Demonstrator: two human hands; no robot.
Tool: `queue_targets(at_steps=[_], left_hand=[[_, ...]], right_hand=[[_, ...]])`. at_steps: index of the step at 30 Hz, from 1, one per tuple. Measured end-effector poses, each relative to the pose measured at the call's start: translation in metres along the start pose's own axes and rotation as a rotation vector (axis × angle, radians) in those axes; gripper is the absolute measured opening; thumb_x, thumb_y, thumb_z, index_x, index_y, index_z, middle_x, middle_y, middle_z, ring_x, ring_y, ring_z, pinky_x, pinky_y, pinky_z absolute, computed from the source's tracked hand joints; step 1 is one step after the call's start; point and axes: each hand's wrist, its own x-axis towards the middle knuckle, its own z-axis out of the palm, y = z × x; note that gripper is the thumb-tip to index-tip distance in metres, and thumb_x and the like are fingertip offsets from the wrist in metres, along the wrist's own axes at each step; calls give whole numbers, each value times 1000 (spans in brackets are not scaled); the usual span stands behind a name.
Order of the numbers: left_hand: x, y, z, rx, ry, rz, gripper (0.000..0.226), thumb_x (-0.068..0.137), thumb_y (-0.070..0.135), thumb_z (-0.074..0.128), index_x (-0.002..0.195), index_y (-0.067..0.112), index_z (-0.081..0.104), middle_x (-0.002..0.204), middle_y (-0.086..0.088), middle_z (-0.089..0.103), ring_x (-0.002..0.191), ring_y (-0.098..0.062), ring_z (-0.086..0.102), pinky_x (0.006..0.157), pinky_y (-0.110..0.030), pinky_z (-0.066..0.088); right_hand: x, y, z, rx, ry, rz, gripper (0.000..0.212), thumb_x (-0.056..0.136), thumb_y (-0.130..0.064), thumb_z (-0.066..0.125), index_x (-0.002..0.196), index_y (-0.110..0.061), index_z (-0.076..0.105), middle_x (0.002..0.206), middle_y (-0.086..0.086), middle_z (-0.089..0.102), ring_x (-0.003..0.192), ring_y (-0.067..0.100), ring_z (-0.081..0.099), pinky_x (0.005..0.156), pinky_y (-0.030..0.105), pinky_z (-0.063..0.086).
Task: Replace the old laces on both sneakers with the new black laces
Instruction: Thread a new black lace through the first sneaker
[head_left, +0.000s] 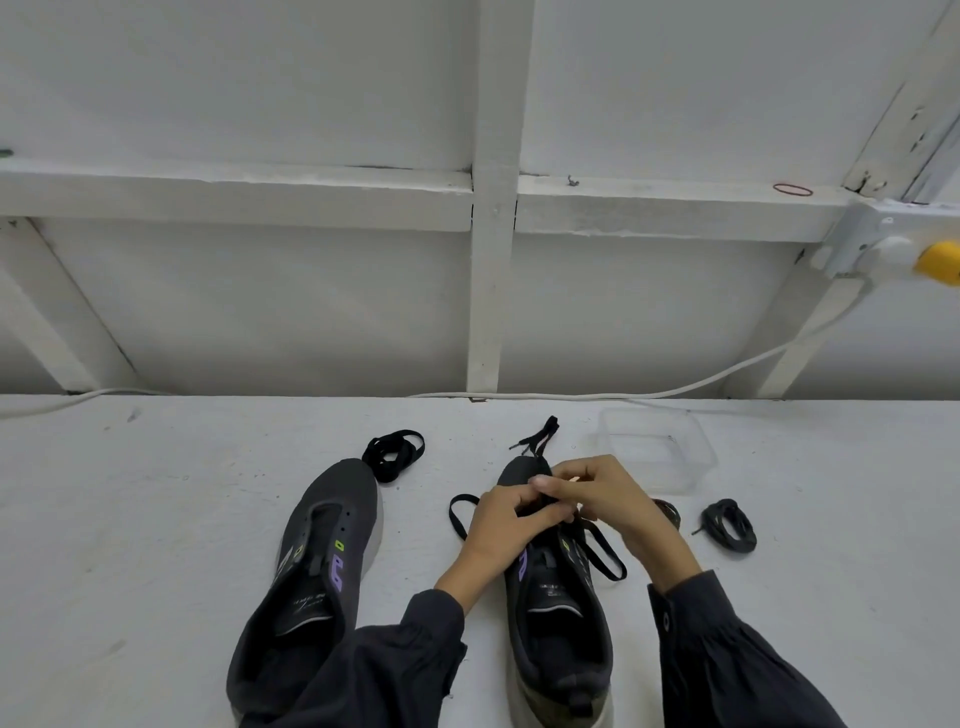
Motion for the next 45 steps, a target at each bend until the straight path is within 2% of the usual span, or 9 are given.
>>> queue_targets(at_steps=[7,12,17,20,24,28,32,38,45], left_hand=[[1,1,0,17,4,0,10,77,26,81,86,22,77,87,7,76,86,-8,70,87,-29,54],[0,1,0,-12,13,3,10,77,21,82,86,18,77,84,7,76,84,-6,70,82,-19,52],[1,-1,-3,-22,6,-3,9,77,22,82,83,22,74,84,8,75,85,-7,70,83,-20,52],[3,-2,-4,7,-20,-9,10,79,24,80,86,20,74,87,7,75,87,-7,70,85,-21,52],[2,-3,-5,14,-46,-16,9,85,26,74,89,18,75,91,4,75,89,-9,69,89,-27,53],[3,-2,-6,18,-46,-34,7,83,32,75,85,26,75,86,8,75,85,-7,69,85,-26,52],[5,-5,-3,66,-11,-23,39,71,54,73,81,16,72,67,1,64,66,-9,56,67,-28,43],[3,-3,-4,57,8,-62,31,71,41,81,77,12,72,72,2,69,70,-14,64,73,-34,50],[1,6,-6,25,-48,-47,11,76,23,82,84,24,74,86,8,75,86,-6,69,85,-23,53]], right_hand=[[8,-21,8,151,191,-110,46,80,7,72,52,-8,39,49,-6,32,42,6,28,45,13,28],[27,-54,-4,227,226,-208,30,79,2,73,64,13,49,67,14,34,53,15,26,51,15,27],[46,-78,-16,449,260,-201,22,84,0,68,63,-5,71,71,8,66,80,24,50,78,34,38],[55,-67,-14,537,255,-182,15,89,-5,66,75,-5,72,75,6,66,65,16,51,67,26,41],[50,-32,-20,99,181,6,38,94,-36,62,95,0,71,86,9,70,62,15,61,49,22,44],[21,-7,-29,-273,-43,214,50,90,-54,58,75,-10,77,77,8,74,59,15,62,49,21,41],[0,2,-20,-162,-38,152,38,86,-43,69,64,-13,73,59,1,62,55,11,50,48,19,33],[-2,0,9,88,90,-24,24,82,-12,76,78,9,67,60,11,54,53,15,43,50,19,37],[-1,-17,12,243,208,-157,22,80,10,68,62,3,57,53,4,43,45,10,34,46,17,30]])
